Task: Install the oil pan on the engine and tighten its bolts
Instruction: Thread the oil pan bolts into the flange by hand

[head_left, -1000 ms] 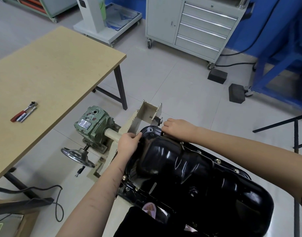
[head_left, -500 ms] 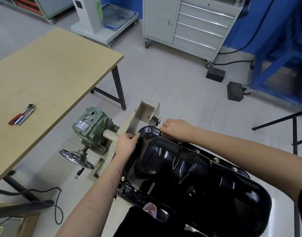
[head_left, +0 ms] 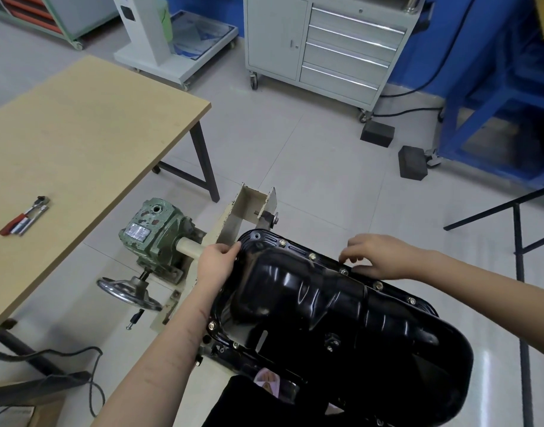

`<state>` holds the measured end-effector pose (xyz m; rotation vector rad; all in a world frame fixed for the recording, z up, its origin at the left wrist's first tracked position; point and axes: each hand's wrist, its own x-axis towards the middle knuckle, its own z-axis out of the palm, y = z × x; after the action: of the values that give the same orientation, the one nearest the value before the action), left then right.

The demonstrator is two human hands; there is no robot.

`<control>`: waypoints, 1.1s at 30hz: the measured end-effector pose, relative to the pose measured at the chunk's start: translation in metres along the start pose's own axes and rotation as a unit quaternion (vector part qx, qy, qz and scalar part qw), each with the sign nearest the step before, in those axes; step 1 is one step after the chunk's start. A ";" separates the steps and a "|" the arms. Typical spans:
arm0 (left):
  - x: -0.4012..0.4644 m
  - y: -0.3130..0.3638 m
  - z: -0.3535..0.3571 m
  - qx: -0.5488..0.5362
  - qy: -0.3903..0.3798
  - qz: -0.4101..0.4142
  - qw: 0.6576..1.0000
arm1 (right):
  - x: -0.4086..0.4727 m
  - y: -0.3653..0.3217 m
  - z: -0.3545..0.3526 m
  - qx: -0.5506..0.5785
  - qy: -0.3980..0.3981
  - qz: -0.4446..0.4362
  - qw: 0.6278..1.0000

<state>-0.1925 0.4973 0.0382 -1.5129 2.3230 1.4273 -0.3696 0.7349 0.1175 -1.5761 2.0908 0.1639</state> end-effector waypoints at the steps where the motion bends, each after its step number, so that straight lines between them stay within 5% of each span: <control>1: 0.000 0.000 0.000 0.003 0.001 -0.001 1.000 | -0.002 -0.001 0.004 -0.022 -0.008 -0.006 1.000; 15: -0.002 0.001 0.000 0.018 0.006 0.010 1.000 | 0.003 -0.006 0.028 -0.180 -0.009 -0.030 0.983; 23: 0.000 -0.002 0.001 0.009 0.008 0.011 1.000 | 0.053 -0.028 -0.008 0.002 0.107 -0.022 0.994; 33: 0.000 -0.001 0.001 0.006 0.007 0.009 1.000 | 0.103 -0.057 -0.015 -0.093 0.058 -0.066 0.992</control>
<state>-0.1920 0.4975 0.0369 -1.5072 2.3537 1.4097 -0.3415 0.6217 0.0947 -1.8706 2.1009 0.2315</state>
